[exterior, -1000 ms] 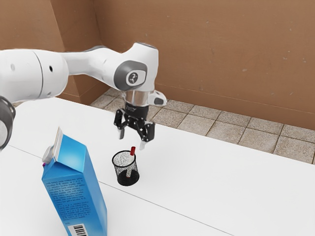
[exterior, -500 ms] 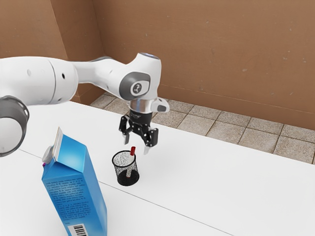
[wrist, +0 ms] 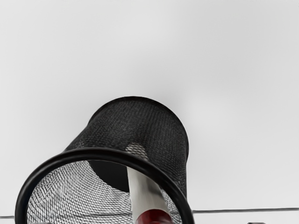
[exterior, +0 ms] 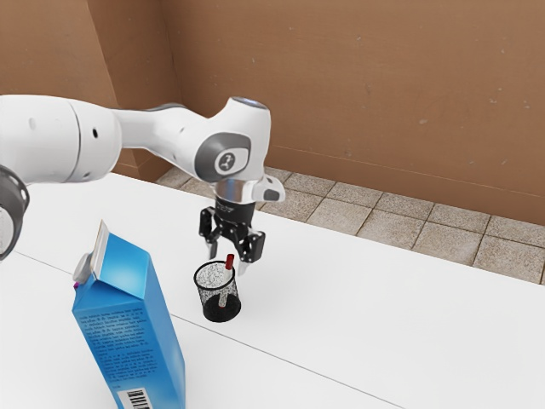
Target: Take the marker out of the pen holder and place it to the left of the pen holder.
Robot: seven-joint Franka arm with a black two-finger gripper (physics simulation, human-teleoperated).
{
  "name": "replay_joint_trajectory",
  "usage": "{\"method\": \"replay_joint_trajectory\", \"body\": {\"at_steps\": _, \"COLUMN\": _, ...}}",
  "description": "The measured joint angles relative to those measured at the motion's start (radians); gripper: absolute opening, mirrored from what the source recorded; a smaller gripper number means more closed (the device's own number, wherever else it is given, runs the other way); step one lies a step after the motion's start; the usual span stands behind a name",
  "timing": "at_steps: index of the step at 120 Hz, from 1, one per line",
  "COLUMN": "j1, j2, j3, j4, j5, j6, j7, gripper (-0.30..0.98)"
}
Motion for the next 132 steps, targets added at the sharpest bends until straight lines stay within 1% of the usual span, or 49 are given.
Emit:
{"method": "replay_joint_trajectory", "body": {"at_steps": 7, "j1": 0.000, "j2": 0.004, "j3": 0.000, "j4": 0.001, "j5": 0.000, "j6": 0.006, "j7": 0.000, "gripper": 0.45}}
{"method": "replay_joint_trajectory", "body": {"at_steps": 31, "j1": 0.000, "j2": 0.012, "j3": 0.000, "j4": 0.016, "j5": 0.001, "j6": 0.016, "j7": 0.001, "gripper": 0.13}}
{"method": "replay_joint_trajectory", "body": {"at_steps": 47, "j1": 0.000, "j2": 0.011, "j3": -0.004, "j4": 0.019, "j5": 0.001, "j6": 0.018, "j7": 0.000, "gripper": 0.00}}
{"method": "replay_joint_trajectory", "body": {"at_steps": 60, "j1": 0.001, "j2": -0.002, "j3": -0.004, "j4": 0.019, "j5": 0.003, "j6": 0.010, "j7": -0.002, "gripper": -0.05}}
{"method": "replay_joint_trajectory", "body": {"at_steps": 70, "j1": 0.002, "j2": -0.047, "j3": 0.006, "j4": 0.024, "j5": 0.006, "j6": -0.021, "j7": -0.004, "gripper": -0.07}}
{"method": "replay_joint_trajectory", "body": {"at_steps": 84, "j1": 0.002, "j2": -0.075, "j3": 0.017, "j4": 0.123, "j5": 0.000, "j6": -0.106, "j7": -0.005, "gripper": -0.08}}
{"method": "replay_joint_trajectory", "body": {"at_steps": 99, "j1": 0.003, "j2": -0.074, "j3": 0.099, "j4": 0.305, "j5": -0.004, "j6": -0.233, "j7": -0.005, "gripper": -0.09}}
{"method": "replay_joint_trajectory", "body": {"at_steps": 108, "j1": 0.003, "j2": -0.068, "j3": 0.144, "j4": 0.376, "j5": 0.000, "j6": -0.302, "j7": -0.004, "gripper": -0.09}}
{"method": "replay_joint_trajectory", "body": {"at_steps": 112, "j1": 0.004, "j2": -0.067, "j3": 0.161, "j4": 0.397, "j5": 0.010, "j6": -0.331, "j7": -0.003, "gripper": -0.09}}
{"method": "replay_joint_trajectory", "body": {"at_steps": 132, "j1": 0.006, "j2": -0.060, "j3": 0.314, "j4": 0.430, "j5": 0.046, "j6": -0.455, "j7": 0.008, "gripper": -0.10}}
